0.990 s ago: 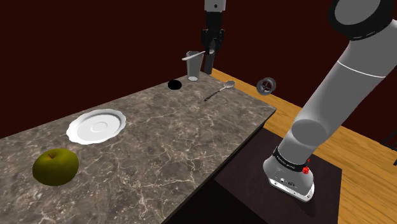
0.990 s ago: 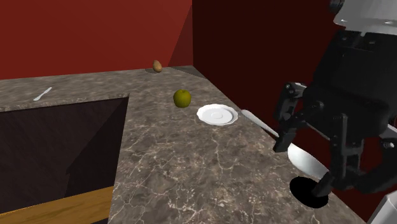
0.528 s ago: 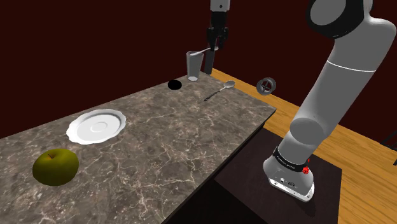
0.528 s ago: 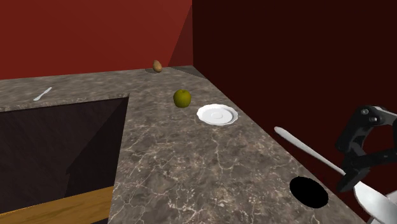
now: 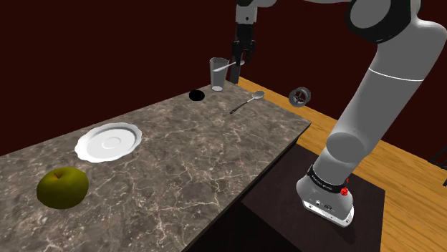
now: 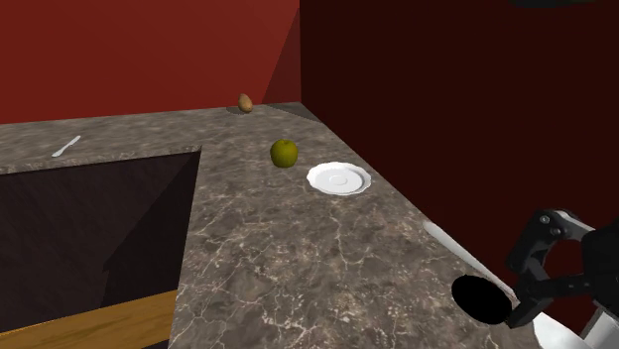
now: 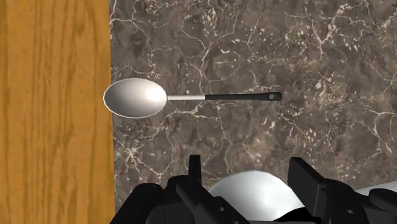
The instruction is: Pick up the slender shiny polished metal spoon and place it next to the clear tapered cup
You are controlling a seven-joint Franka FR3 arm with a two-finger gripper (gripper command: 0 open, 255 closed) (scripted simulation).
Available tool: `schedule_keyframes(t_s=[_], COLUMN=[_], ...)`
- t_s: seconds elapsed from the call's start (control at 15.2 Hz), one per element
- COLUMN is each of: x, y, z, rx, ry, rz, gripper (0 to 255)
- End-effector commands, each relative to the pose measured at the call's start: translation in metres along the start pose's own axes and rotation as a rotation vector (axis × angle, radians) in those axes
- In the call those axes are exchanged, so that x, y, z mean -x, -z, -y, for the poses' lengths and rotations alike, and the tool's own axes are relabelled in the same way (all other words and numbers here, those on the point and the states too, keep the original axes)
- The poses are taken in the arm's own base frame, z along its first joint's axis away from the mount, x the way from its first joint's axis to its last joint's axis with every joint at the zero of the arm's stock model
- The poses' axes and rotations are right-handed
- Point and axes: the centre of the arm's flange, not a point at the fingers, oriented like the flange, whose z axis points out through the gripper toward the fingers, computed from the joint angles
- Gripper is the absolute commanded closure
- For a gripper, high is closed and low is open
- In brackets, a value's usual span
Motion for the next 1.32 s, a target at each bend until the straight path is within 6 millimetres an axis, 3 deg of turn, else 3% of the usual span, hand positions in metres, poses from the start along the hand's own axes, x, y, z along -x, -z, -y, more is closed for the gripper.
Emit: schedule_keyframes(t_s=[0.0,1.25], x=[-0.002,-0.017], y=[-0.010,-0.109], z=[-0.001,-0.005], rx=[0.000,0.000], ry=[0.000,0.000], rz=[-0.001,-0.001], gripper=[255,255])
